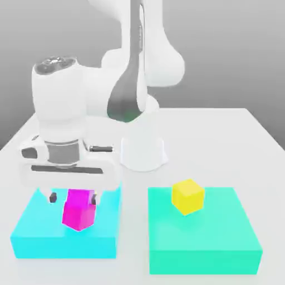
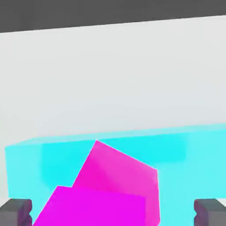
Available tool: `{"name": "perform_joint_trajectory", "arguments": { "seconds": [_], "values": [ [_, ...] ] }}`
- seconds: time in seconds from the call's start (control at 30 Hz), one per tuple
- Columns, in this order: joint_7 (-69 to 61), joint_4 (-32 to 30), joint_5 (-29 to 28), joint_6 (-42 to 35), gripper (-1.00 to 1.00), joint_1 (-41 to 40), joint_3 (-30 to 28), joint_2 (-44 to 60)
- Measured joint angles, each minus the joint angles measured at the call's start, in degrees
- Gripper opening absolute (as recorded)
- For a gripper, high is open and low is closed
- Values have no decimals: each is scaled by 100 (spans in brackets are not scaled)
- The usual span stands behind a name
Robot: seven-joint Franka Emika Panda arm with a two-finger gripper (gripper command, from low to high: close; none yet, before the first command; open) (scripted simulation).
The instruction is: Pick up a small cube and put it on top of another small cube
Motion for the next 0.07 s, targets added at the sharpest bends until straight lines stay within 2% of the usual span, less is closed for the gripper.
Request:
{"name": "perform_joint_trajectory", "arguments": {
  "seconds": [0.07],
  "values": [
    [65, 75, -90, -441, 100, -25, 17, -371]
  ]
}}
